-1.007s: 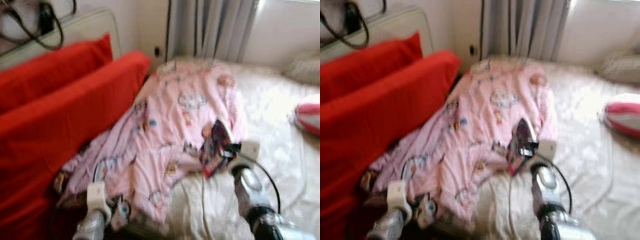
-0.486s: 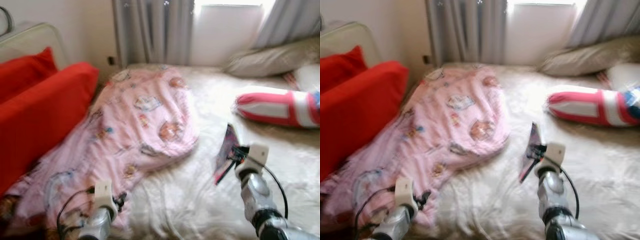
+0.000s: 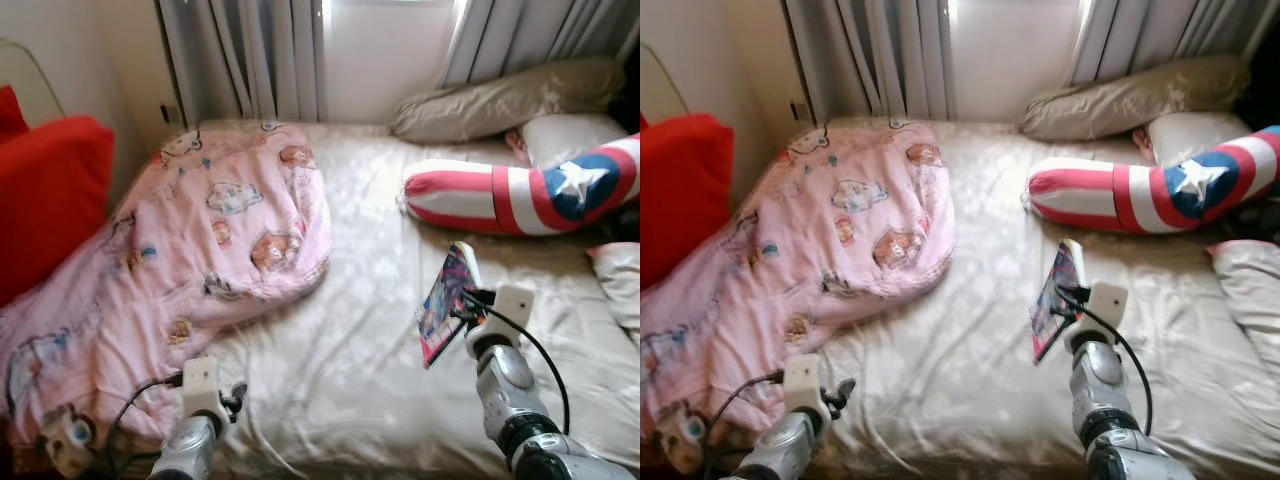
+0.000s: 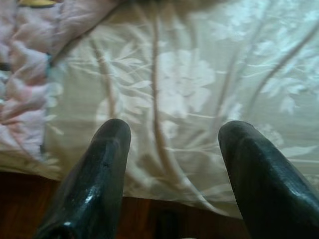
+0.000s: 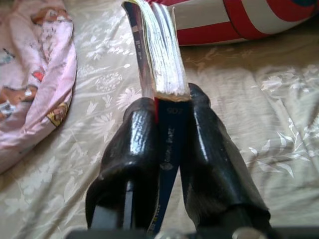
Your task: Clean up the room
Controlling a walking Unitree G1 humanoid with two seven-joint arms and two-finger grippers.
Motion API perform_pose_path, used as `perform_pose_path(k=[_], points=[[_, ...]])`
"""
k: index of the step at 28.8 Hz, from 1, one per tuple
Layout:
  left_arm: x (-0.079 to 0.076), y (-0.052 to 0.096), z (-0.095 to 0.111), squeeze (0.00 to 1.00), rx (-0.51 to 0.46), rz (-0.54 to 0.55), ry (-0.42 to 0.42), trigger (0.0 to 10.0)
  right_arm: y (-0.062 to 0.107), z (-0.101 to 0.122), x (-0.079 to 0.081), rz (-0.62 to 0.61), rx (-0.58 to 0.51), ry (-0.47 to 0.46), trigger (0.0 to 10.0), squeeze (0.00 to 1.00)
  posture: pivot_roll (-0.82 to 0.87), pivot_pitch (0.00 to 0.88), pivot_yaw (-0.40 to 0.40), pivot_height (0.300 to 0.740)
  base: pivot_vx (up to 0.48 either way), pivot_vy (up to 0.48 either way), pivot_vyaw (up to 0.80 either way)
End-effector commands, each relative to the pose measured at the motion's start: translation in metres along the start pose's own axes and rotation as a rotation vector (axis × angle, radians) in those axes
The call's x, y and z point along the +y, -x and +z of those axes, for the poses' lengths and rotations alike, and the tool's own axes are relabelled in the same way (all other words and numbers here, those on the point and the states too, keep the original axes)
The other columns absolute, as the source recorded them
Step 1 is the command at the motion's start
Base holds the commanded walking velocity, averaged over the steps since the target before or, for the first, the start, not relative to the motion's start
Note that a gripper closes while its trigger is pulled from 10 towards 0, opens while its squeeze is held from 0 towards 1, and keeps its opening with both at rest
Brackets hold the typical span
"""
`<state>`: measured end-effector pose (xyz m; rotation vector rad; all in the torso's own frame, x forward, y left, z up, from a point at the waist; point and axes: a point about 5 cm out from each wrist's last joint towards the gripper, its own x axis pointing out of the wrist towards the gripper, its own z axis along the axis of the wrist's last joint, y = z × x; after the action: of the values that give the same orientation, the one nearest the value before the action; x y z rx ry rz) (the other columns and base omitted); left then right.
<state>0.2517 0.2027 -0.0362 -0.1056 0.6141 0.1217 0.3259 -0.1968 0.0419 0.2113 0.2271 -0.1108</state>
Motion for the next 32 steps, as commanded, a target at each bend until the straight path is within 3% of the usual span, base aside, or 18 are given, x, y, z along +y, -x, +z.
perform_pose_path(k=[1,9,14,23,32], points=[[-0.0058,-0.0016,0.0036,0.00,-0.011,-0.015,0.000,10.0,-0.0019,0.0106,-0.0059,-0.010,-0.050,0.002,10.0,0.00,0.08,0.000,-0.018,0.740,0.000,-0.480,0.00],[-0.0054,-0.0019,0.0047,0.00,-0.014,-0.011,-0.002,10.0,-0.0022,0.0102,-0.0041,0.004,-0.044,0.006,10.0,0.00,0.08,0.000,-0.018,0.740,0.000,-0.367,0.00],[-0.0058,-0.0018,0.0046,0.00,-0.015,-0.014,-0.008,10.0,-0.0020,0.0095,-0.0040,0.005,-0.042,0.005,10.0,0.00,0.08,0.000,-0.019,0.740,0.000,0.000,0.00],[-0.0064,-0.0018,0.0044,0.00,-0.016,-0.013,-0.010,10.0,-0.0021,0.0095,-0.0041,0.005,-0.038,0.008,10.0,0.00,0.09,0.000,-0.021,0.740,0.000,-0.455,0.00],[-0.0055,-0.0018,0.0052,0.00,-0.021,-0.008,-0.003,10.0,-0.0015,0.0081,-0.0055,0.000,-0.032,0.007,10.0,0.00,0.08,0.000,-0.020,0.740,0.000,0.000,0.00]])
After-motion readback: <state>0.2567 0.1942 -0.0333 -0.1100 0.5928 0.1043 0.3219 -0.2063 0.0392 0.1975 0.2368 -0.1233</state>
